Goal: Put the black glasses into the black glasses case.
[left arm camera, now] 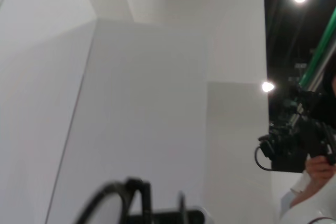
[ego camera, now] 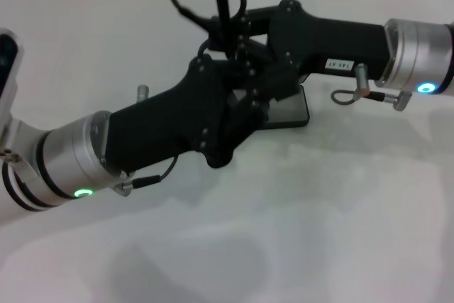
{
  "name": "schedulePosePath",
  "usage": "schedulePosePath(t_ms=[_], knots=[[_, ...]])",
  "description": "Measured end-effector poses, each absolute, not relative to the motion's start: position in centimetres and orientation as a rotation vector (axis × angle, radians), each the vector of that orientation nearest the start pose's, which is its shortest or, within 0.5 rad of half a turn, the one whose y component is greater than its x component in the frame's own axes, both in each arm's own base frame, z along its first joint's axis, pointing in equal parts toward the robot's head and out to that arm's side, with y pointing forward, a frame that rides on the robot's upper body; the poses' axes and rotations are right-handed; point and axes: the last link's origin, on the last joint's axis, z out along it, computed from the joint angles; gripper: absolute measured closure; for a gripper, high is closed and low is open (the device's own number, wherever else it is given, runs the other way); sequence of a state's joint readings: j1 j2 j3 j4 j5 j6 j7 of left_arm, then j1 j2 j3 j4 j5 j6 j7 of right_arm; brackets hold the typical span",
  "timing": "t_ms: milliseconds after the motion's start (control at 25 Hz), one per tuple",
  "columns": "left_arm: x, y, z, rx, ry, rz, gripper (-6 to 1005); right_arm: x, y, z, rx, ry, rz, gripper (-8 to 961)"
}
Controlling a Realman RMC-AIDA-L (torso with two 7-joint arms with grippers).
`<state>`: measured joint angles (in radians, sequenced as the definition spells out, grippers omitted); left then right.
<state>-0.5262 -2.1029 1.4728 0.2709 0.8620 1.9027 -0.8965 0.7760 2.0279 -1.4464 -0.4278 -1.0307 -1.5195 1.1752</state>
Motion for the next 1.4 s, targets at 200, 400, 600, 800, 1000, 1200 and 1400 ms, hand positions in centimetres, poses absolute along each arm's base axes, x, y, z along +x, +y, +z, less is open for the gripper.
schedulePosePath(t_ms=[200,400,600,800,1000,1200,1400], knots=[[-18.2,26.8,-3.2,-2.465,-0.201,-1.789,934,11.8,35.6,-4.3,-2.833,0.182,1.306,846],[-18.7,27.0,-3.2,-2.43,-0.251,-1.783,934,11.9,35.5,-4.3,-2.838,0.191,1.304,847],[-18.9,27.3,-3.3,-2.423,-0.293,-1.76,934,11.9,35.3,-4.2,-2.831,0.201,1.326,847],[-19.1,27.1,-3.2,-2.421,-0.295,-1.762,934,12.3,35.3,-4.1,-2.815,0.221,1.33,847],[-19.3,26.3,-2.4,-2.42,-0.252,-1.817,934,12.9,35.5,-3.5,-2.796,0.216,1.301,847],[-21.5,25.1,1.0,-2.362,-0.193,-1.852,934,13.6,35.2,-1.6,-2.886,0.156,1.094,848],[-24.5,24.2,4.3,-2.239,-0.222,-1.78,935,12.3,34.5,0.8,-2.982,0.104,0.476,848]])
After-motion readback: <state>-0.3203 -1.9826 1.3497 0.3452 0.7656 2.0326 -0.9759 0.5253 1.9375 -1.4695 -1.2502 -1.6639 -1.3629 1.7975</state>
